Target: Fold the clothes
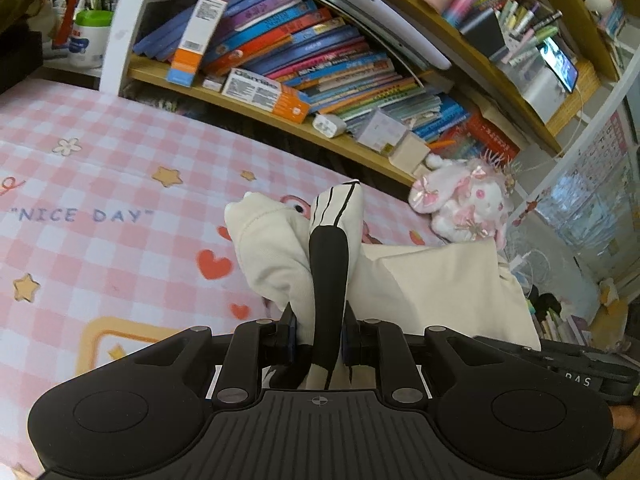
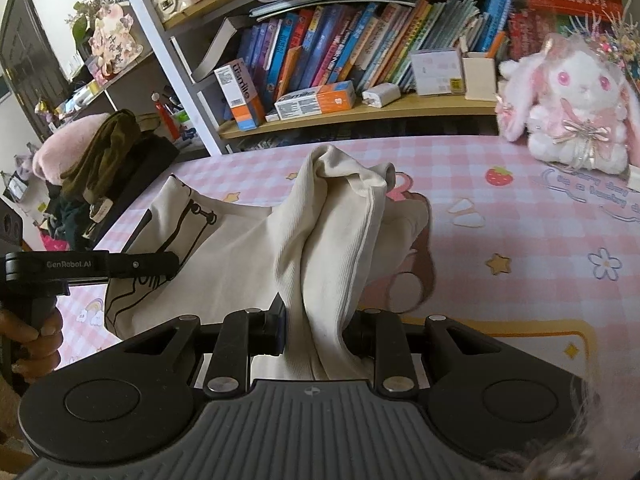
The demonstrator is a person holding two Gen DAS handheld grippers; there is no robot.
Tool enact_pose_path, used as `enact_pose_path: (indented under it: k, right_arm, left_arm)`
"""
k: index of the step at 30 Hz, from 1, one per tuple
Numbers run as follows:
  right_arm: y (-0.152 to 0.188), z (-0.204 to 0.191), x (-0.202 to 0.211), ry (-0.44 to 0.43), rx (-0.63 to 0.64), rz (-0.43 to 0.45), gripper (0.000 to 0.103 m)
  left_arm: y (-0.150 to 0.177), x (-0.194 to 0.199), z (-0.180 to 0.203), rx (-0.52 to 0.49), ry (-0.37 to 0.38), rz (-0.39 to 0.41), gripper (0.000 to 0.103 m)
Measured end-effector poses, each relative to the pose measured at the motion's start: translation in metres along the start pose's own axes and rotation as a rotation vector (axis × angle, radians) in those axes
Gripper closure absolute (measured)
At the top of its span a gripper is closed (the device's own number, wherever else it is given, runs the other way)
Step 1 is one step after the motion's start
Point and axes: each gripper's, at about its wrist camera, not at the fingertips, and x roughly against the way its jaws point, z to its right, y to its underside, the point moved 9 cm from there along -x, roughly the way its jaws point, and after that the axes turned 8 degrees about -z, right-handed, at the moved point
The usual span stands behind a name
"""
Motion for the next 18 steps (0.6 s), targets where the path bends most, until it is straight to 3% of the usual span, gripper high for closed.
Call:
enact_pose_path:
  k: [18]
  right_arm:
    - [-0.044, -0.062, -0.055, 0.063, 0.049, 0.014, 0.081]
  left_arm:
    - [-0.060, 0.004, -0.062, -0.041, 0.057, 0.017, 0.085]
